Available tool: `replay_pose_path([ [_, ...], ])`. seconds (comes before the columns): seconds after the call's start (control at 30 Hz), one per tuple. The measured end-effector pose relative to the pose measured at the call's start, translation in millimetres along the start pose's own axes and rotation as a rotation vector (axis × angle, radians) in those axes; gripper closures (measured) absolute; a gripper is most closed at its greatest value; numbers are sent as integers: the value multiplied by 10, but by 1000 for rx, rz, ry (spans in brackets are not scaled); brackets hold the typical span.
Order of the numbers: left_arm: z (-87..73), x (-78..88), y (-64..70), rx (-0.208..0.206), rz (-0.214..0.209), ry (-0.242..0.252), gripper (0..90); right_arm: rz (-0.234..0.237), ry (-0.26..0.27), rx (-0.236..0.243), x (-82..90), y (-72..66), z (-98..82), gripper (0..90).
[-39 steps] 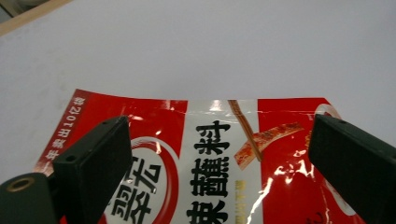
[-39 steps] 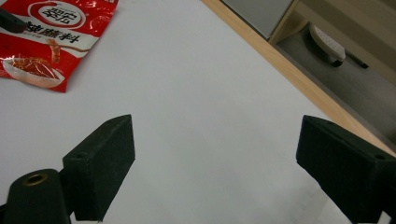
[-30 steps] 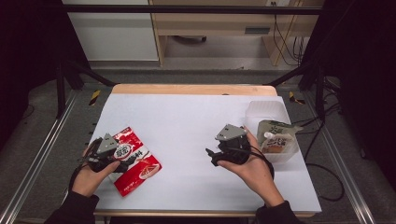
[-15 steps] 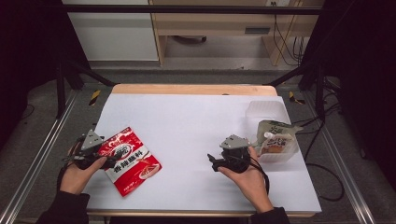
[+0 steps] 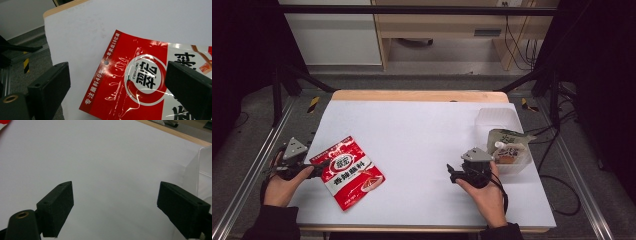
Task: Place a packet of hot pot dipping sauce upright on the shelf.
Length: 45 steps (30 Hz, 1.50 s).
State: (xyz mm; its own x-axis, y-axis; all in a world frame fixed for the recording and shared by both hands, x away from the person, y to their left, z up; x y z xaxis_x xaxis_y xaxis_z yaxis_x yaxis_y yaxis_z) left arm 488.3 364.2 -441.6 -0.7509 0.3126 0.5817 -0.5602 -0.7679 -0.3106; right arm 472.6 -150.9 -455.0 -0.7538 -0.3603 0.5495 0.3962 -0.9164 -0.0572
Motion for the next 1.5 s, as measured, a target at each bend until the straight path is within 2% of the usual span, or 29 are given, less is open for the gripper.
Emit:
replay_pose_path([
  [0.13,-30,-9,-35,5,-5,-7,60,-32,-12,2,-15,39,-13,139],
  [0.23,-52,-14,-55,8,0,-9,62,-39,-5,-4,-8,31,-12,140],
  [0.37,-106,-27,-97,20,-1,-25,68,-50,-22,25,-28,26,-24,140],
  [0.43,-137,-38,-118,28,-17,-35,77,-55,-32,34,-34,14,-28,140],
  [0.67,-282,-152,-169,29,-58,-104,84,-56,-40,47,-55,0,-37,140],
  [0.8,-327,-197,-204,15,-47,-137,94,-56,-47,55,-61,-3,-43,140],
  [1.03,-394,-295,-237,51,-82,-148,101,-62,-65,74,-85,-29,-56,138],
  [1.2,-373,-307,-200,32,-106,-149,131,-63,-70,79,-89,-42,-61,137],
  [1.33,-382,-317,-203,38,-109,-158,133,-63,-73,84,-94,-40,-60,137],
  [1.5,-386,-324,-207,52,-120,-145,132,-59,-68,84,-99,-39,-54,137],
])
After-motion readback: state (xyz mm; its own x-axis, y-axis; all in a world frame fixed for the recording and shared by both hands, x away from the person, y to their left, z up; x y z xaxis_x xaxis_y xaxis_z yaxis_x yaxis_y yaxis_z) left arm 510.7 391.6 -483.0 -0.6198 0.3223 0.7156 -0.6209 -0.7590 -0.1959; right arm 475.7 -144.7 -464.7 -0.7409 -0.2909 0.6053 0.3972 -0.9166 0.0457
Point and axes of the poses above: each handheld gripper's, and its own axes: x roughly backward along the jaws, z roughly out of its top, y roughly to its right, the point moved 2 cm from there along -x, roughly forward along the jaws, and after that the axes turned 12 degrees about -x, right-handed, at the moved point
